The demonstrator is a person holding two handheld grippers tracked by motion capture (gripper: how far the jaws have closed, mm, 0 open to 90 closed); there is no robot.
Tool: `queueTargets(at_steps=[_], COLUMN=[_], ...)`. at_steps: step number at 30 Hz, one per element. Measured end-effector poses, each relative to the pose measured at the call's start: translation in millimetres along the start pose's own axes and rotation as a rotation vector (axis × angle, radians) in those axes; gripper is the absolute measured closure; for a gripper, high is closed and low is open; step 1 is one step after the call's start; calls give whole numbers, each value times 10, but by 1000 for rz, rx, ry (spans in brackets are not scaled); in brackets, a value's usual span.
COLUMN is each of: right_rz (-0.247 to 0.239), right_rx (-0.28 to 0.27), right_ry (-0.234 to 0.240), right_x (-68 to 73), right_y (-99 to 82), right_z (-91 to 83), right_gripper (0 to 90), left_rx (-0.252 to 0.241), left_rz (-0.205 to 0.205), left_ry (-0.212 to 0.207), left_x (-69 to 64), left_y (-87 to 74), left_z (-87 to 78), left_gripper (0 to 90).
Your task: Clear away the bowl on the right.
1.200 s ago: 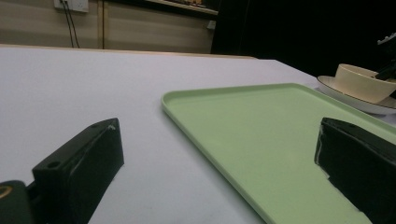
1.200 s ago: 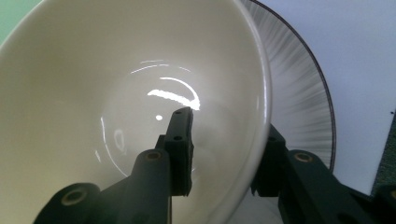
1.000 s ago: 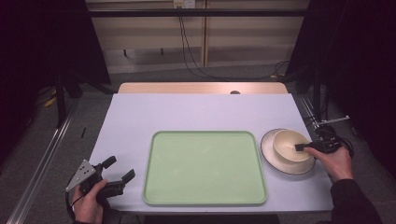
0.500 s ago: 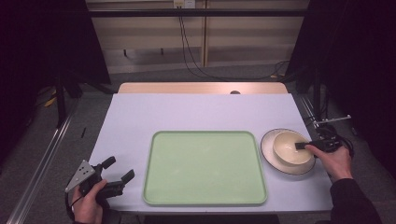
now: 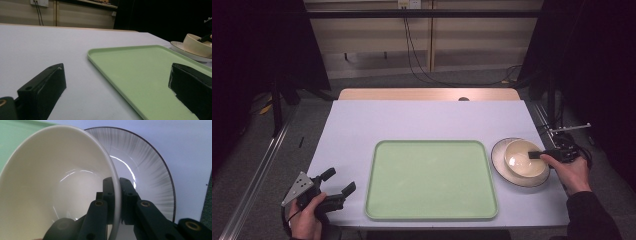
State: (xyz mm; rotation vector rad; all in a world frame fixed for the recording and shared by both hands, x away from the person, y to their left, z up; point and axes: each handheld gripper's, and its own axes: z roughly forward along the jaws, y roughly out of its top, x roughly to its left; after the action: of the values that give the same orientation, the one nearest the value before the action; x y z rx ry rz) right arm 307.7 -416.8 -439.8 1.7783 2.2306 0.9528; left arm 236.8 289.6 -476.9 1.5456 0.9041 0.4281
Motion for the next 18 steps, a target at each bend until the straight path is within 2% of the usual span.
queueTargets(at_steps=[18], right_rz=[1], right_rx=[-35], right_ry=[45], right_x=[12], right_y=[-3], right_z=[-69], right_gripper=[840], left_rx=[-3], left_rz=[0], left_ry=[0], left_x=[1], left_y=[-2], left_z=[-10], left_gripper=[13])
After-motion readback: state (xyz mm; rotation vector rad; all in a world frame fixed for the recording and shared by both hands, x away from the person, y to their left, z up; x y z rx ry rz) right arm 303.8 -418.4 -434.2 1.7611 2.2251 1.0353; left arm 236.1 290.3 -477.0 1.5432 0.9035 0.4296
